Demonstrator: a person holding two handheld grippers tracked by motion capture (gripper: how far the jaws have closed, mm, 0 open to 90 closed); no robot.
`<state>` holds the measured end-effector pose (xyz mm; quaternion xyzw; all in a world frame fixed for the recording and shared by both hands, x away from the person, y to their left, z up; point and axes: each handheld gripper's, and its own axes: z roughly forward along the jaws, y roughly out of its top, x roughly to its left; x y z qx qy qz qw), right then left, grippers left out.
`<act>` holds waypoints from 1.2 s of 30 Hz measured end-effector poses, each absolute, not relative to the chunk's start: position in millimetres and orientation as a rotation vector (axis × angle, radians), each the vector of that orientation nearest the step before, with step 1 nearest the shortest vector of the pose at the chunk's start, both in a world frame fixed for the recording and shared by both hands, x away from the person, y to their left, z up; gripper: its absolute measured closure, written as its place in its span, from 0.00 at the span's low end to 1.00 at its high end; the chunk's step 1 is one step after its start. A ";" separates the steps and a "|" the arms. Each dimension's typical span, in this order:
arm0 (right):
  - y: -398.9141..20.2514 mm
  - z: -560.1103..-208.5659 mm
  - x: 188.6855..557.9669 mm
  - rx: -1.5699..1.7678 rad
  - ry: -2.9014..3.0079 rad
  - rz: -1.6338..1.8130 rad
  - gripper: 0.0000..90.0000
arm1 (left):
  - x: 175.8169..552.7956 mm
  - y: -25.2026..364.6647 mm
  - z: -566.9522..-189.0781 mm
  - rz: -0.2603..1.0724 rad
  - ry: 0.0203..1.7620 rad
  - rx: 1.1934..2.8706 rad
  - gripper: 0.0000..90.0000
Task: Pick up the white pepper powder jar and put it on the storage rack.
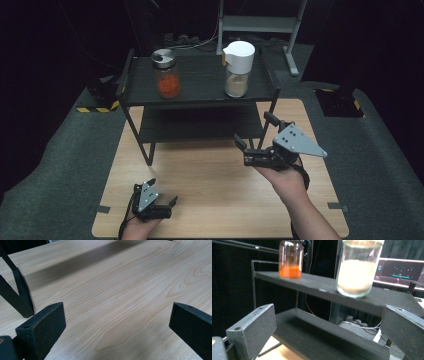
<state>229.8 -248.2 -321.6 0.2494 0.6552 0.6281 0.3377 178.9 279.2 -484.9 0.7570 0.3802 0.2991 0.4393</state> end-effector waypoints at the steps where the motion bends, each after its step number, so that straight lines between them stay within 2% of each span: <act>1: -249.2 -325.2 228.7 0.651 1.713 1.633 0.00 | 178.9 279.2 -484.8 0.743 0.945 1.881 0.01; 27: -264.5 -402.0 218.9 0.741 1.846 1.508 0.00 | 178.5 278.6 -484.8 0.748 0.937 1.887 0.01; 36: -270.7 -439.6 218.0 0.793 1.923 1.416 0.00 | 177.7 278.8 -485.1 0.747 0.940 1.882 0.01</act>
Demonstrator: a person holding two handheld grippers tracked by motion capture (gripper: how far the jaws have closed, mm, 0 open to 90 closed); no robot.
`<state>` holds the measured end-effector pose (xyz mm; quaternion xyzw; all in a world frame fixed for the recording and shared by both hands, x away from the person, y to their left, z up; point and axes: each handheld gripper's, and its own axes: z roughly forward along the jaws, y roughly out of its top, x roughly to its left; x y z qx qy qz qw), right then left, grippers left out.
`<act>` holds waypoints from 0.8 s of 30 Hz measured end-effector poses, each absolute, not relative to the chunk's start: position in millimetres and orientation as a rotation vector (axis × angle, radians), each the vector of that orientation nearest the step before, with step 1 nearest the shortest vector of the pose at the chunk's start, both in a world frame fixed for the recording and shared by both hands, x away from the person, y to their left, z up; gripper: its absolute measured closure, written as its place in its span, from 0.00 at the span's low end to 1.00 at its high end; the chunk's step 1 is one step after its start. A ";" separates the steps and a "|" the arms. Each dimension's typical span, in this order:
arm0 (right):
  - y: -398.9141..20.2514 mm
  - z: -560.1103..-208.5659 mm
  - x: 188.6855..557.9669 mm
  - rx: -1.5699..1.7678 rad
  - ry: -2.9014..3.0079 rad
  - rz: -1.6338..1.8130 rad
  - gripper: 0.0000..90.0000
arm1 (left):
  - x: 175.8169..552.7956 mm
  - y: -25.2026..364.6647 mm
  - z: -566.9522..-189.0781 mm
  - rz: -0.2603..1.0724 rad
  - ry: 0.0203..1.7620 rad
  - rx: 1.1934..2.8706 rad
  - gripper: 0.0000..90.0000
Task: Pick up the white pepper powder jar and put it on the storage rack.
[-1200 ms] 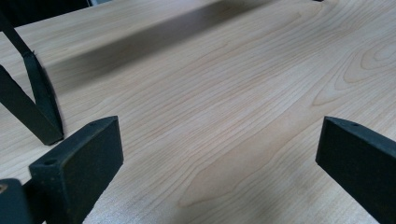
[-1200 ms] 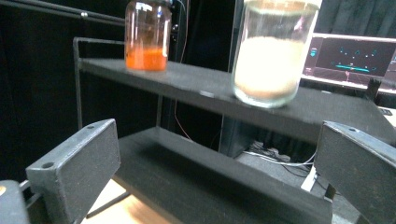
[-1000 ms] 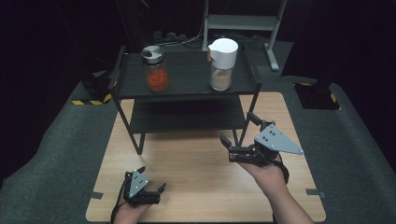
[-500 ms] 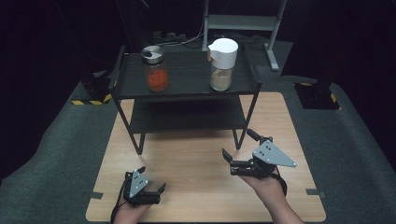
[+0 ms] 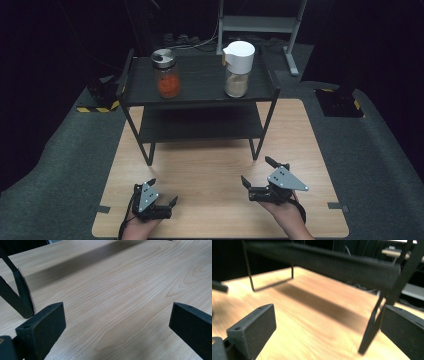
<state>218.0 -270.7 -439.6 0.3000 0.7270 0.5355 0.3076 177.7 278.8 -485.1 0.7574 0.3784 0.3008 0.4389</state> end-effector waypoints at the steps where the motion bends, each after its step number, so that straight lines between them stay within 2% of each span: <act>1: -271.8 -444.4 218.1 0.803 1.931 1.407 0.00 | 177.5 278.8 -485.1 0.749 0.939 1.882 0.01; 13: -284.0 -484.2 217.2 0.886 2.001 1.306 0.00 | 177.3 276.4 -484.5 0.758 0.952 1.885 0.01; 24: -286.5 -486.6 215.0 0.901 2.049 1.218 0.00 | 174.2 269.9 -484.2 0.793 0.944 1.906 0.01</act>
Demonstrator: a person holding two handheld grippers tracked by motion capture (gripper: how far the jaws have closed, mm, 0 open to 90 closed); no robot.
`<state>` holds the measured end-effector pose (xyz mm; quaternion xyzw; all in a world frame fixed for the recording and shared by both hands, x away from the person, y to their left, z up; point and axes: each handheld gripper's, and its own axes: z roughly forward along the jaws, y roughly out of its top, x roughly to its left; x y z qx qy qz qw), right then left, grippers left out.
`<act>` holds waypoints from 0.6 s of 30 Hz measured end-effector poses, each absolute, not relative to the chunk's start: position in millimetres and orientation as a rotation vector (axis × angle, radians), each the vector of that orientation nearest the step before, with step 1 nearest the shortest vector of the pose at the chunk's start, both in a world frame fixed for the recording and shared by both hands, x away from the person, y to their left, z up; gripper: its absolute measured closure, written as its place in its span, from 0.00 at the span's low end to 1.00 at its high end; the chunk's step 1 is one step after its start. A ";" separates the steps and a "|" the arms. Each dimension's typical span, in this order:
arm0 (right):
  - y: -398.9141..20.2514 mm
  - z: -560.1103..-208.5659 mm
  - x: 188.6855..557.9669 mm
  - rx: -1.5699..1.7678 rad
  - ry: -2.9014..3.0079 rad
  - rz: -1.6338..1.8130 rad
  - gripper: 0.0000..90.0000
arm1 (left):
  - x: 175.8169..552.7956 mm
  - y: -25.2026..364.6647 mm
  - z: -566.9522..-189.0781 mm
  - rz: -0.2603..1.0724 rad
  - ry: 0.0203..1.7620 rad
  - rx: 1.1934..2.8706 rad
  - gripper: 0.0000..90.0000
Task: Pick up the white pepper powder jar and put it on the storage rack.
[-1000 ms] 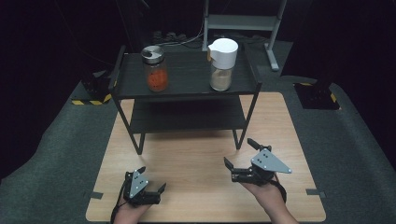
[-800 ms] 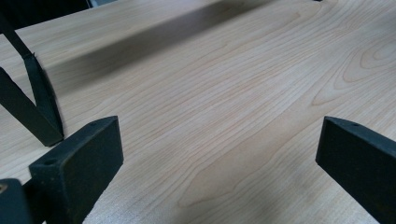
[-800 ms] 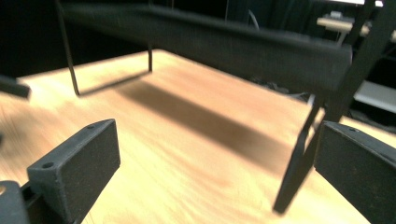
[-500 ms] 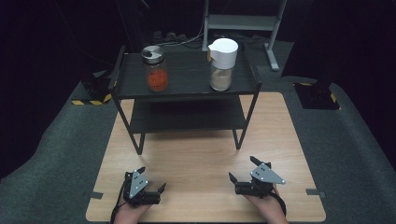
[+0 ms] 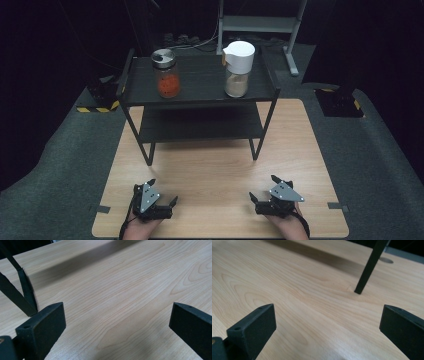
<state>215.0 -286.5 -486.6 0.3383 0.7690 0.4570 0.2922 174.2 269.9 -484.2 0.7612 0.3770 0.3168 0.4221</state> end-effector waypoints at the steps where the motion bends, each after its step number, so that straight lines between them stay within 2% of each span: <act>1: -286.3 -486.0 214.5 0.903 2.051 1.209 0.00 | 173.8 269.6 -484.2 0.796 0.941 1.909 0.01; 18: -279.8 -482.7 211.2 0.845 2.085 1.129 0.01 | 173.2 268.4 -484.0 0.801 0.930 1.920 0.01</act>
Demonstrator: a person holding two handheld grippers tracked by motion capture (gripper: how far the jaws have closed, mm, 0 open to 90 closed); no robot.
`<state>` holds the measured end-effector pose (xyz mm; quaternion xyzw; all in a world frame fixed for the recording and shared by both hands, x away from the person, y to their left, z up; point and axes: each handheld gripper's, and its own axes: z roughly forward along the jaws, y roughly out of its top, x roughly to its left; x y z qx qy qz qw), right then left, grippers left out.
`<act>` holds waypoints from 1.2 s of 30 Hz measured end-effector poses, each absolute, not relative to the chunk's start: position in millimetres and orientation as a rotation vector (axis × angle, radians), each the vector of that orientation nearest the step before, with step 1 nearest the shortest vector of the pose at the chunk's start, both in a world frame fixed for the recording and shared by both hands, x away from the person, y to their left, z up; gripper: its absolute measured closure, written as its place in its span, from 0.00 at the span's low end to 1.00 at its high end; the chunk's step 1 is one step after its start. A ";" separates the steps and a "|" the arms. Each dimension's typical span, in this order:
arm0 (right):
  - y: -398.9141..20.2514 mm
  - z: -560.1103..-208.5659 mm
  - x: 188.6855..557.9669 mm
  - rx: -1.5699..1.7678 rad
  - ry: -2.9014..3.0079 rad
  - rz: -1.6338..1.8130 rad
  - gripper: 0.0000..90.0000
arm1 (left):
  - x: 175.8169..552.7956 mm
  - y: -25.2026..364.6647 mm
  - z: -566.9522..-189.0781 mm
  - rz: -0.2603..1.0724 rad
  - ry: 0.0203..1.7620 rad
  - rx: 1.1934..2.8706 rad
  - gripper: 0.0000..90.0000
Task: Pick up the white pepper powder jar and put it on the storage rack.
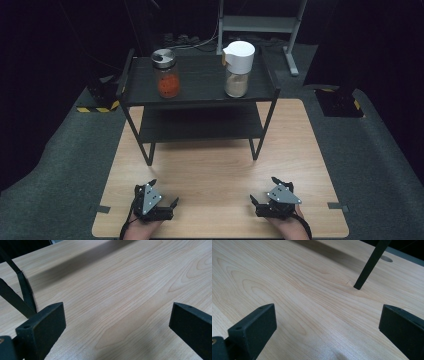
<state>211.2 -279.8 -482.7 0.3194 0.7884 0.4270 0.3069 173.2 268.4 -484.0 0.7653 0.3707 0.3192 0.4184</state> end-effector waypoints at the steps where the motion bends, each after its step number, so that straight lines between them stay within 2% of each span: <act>1: -279.4 -482.1 212.0 0.851 2.089 1.128 0.01 | 173.3 268.7 -484.0 0.799 0.931 1.918 0.01; 21: -281.1 -481.4 213.4 0.877 2.088 1.137 0.00 | 171.6 274.1 -484.1 0.780 0.979 1.884 0.01; 24: -283.2 -483.9 209.1 0.922 2.040 1.162 0.00 | 168.3 285.3 -486.2 0.739 0.953 1.798 0.02; 27: -292.2 -474.0 196.9 0.940 1.920 1.266 0.00 | 155.0 291.4 -480.1 0.793 0.894 1.692 0.02; 30: -303.3 -464.4 185.0 0.908 1.823 1.367 0.00 | 148.9 297.2 -476.7 0.769 0.905 1.624 0.01; 36: -298.5 -470.9 193.4 0.907 1.935 1.292 0.00 | 153.5 292.4 -480.2 0.780 0.934 1.741 0.01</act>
